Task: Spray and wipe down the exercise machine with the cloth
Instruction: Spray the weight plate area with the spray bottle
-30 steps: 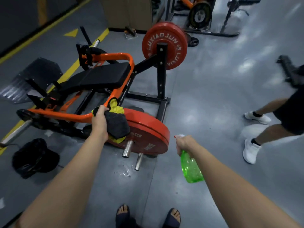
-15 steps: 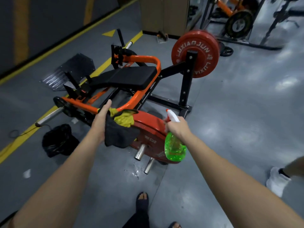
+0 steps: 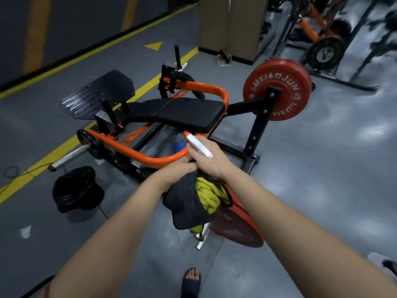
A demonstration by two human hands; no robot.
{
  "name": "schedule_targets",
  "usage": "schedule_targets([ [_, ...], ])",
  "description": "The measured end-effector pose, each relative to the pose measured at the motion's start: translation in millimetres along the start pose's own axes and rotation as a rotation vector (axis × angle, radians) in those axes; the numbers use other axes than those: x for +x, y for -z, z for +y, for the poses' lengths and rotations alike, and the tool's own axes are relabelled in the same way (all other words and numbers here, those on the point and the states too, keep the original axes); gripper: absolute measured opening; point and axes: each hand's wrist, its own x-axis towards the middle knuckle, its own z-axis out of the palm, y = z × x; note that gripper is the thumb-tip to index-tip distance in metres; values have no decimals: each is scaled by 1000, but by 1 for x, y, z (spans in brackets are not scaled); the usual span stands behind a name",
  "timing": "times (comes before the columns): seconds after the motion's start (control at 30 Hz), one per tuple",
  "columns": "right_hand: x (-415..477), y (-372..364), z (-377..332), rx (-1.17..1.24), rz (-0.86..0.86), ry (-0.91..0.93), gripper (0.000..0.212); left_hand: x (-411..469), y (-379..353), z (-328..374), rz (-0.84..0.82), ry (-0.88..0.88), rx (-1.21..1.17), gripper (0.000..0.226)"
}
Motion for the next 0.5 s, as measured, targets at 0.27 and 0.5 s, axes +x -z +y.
schedule_targets([
  [0.27, 46, -35, 26, -147, -32, -158, 79, 26, 35, -19, -87, -2, 33, 30],
  [0.5, 46, -29, 15, -62, -116, -317, 110, 36, 43, -10, -83, -35, -7, 34],
])
